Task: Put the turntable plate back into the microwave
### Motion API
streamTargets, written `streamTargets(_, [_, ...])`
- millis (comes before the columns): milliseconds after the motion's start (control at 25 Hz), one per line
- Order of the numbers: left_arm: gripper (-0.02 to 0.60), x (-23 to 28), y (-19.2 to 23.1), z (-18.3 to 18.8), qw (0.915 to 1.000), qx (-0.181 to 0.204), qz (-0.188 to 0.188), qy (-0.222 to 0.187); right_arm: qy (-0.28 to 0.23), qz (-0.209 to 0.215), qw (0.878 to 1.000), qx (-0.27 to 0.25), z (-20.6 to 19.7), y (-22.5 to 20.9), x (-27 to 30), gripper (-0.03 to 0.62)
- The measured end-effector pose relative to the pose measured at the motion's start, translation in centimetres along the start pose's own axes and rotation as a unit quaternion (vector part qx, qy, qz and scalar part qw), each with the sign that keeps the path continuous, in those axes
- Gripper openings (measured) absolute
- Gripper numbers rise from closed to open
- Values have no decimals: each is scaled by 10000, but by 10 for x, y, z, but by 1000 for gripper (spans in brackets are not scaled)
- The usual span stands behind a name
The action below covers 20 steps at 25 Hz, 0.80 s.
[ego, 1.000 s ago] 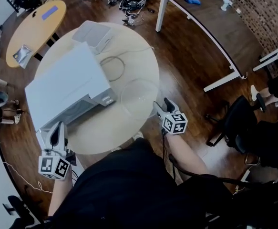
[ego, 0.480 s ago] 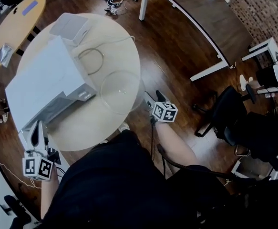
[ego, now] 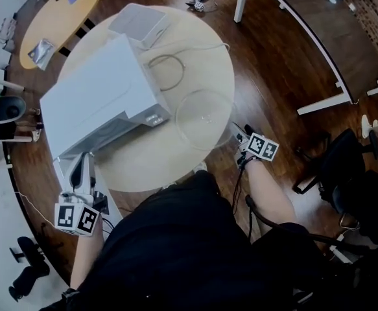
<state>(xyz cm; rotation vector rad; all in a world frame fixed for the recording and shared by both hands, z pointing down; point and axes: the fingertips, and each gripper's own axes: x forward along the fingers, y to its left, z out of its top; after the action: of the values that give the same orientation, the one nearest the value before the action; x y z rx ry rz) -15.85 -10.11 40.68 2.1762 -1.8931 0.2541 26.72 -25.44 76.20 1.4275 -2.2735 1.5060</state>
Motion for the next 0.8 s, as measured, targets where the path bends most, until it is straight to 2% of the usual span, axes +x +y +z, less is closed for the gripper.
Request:
streamTargets(360, [3, -10, 1, -1, 9996, -39, 258, 107, 224, 436, 9982, 344, -9, 17, 28, 433])
streamTargets(800, [3, -19, 6, -1, 9984, -121, 548, 120, 704, 478, 9956, 393, -20, 19, 55, 426])
